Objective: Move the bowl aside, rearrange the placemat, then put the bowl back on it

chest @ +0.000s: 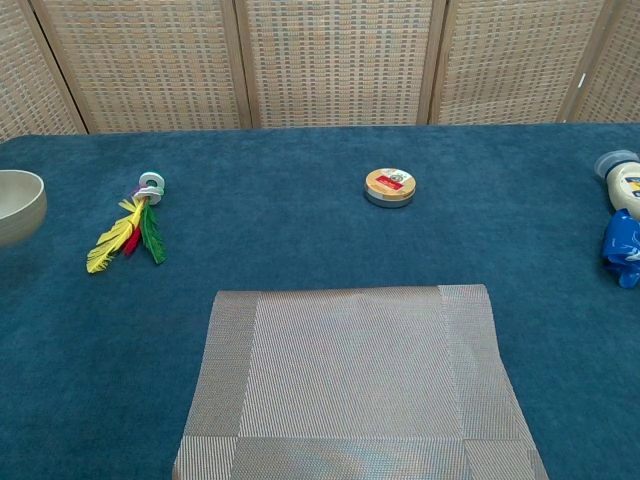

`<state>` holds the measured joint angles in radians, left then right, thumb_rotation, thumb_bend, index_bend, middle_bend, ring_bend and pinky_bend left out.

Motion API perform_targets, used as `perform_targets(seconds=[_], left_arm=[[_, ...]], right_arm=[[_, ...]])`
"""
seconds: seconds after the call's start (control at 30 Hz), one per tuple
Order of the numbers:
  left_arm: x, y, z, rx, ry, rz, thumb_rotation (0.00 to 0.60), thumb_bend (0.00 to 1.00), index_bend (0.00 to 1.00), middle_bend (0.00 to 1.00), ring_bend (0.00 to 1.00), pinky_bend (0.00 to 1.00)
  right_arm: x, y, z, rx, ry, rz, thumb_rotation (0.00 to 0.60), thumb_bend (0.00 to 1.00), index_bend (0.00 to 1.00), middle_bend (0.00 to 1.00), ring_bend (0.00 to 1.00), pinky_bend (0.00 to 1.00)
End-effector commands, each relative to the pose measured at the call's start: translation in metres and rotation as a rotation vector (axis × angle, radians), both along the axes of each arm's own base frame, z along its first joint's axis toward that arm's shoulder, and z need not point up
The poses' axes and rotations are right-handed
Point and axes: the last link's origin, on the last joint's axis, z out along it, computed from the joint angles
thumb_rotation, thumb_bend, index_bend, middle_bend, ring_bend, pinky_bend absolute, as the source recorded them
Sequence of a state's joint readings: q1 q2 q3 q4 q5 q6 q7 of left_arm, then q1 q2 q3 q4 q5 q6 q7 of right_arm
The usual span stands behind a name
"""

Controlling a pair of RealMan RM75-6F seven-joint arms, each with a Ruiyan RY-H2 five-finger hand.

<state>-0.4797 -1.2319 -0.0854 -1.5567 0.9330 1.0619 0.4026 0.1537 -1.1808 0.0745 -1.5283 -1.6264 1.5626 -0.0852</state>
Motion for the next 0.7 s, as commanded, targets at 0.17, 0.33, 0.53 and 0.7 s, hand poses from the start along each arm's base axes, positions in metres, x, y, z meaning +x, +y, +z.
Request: perform_targets(seconds=[0.17, 0.33, 0.53, 0.7], left_arm=[[-0.014, 0.000, -0.008, 0.002, -0.031, 0.066, 0.600, 0.04, 0.13, 0.00, 0.00, 0.00], [-0.010, -0.004, 0.000, 0.004, -0.075, 0.044, 0.600, 0.00, 0.00, 0.00, 0.00, 0.00], [0.015, -0.014, 0.016, 0.020, -0.131, -0.086, 0.600, 0.00, 0.00, 0.00, 0.00, 0.00], [0.041, -0.029, 0.010, -0.058, -0.174, -0.238, 0.600, 0.00, 0.00, 0.00, 0.00, 0.00]], right_arm=[[-0.001, 0.000, -0.001, 0.010, -0.005, -0.005, 0.600, 0.00, 0.03, 0.00, 0.00, 0.00], [-0.001, -0.001, -0.002, 0.016, -0.004, -0.008, 0.600, 0.00, 0.03, 0.00, 0.00, 0.00], [-0.001, -0.001, -0.001, 0.006, -0.006, -0.008, 0.600, 0.00, 0.04, 0.00, 0.00, 0.00], [-0.002, -0.001, 0.001, -0.002, -0.008, -0.010, 0.600, 0.00, 0.04, 0.00, 0.00, 0.00]])
